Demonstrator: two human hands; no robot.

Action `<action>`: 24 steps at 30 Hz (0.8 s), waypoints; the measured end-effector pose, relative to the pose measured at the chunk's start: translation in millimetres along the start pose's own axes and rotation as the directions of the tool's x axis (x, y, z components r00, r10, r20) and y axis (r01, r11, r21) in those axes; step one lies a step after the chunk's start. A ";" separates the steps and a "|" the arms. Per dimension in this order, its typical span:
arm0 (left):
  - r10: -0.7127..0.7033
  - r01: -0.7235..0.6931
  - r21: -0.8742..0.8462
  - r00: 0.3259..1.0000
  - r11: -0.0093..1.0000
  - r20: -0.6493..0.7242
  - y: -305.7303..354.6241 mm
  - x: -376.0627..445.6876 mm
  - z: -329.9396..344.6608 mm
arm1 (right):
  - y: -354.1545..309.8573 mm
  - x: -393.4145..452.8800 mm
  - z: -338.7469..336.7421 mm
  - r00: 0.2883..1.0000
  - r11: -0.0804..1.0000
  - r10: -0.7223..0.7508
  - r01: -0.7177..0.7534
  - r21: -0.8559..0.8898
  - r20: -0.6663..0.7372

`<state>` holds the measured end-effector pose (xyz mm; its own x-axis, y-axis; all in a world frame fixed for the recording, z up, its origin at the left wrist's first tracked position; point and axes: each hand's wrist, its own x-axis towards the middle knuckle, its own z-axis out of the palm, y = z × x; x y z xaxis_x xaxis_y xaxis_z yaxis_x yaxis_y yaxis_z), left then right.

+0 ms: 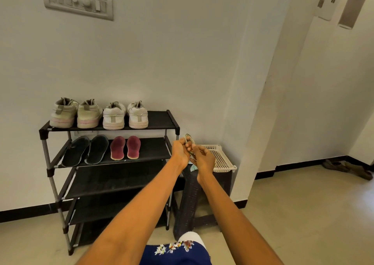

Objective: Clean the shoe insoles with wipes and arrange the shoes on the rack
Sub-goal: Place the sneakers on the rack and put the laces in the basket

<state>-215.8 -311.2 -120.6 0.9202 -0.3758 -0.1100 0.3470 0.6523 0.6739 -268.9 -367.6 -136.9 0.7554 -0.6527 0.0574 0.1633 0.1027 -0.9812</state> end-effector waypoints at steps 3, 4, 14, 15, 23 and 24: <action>0.005 -0.005 0.034 1.000 0.999 -0.005 -3.8 4.8 7.0 | 0.4 12.1 -2.8 0.998 0.998 0.055 -0.055 0.015 0.004; -0.008 0.008 0.037 1.000 0.999 0.004 -6.6 7.1 8.1 | 1.5 16.6 -4.2 0.997 0.996 0.080 -0.080 0.038 -0.006; -0.118 0.118 0.103 0.993 0.988 -0.001 -38.4 28.0 9.6 | 30.9 52.9 -31.8 0.988 0.996 0.086 -0.087 0.000 -0.126; -0.132 0.134 0.109 0.991 0.985 -0.021 -44.0 34.1 9.3 | 34.8 58.0 -33.4 0.985 0.996 0.092 -0.091 0.012 -0.144; -0.146 0.177 0.201 0.977 0.963 -0.158 -98.2 121.5 17.6 | 88.0 142.4 -50.4 0.949 0.990 0.137 -0.122 0.070 -0.284; -0.168 0.199 0.192 0.972 0.961 -0.166 -107.0 136.6 17.8 | 99.8 158.4 -54.2 0.940 0.989 0.146 -0.133 0.063 -0.308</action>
<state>-130.5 -444.1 -194.8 0.8661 -0.3651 -0.3415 0.4816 0.4260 0.7659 -167.4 -501.4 -235.7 0.5388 -0.8297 -0.1459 0.1011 0.2356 -0.9666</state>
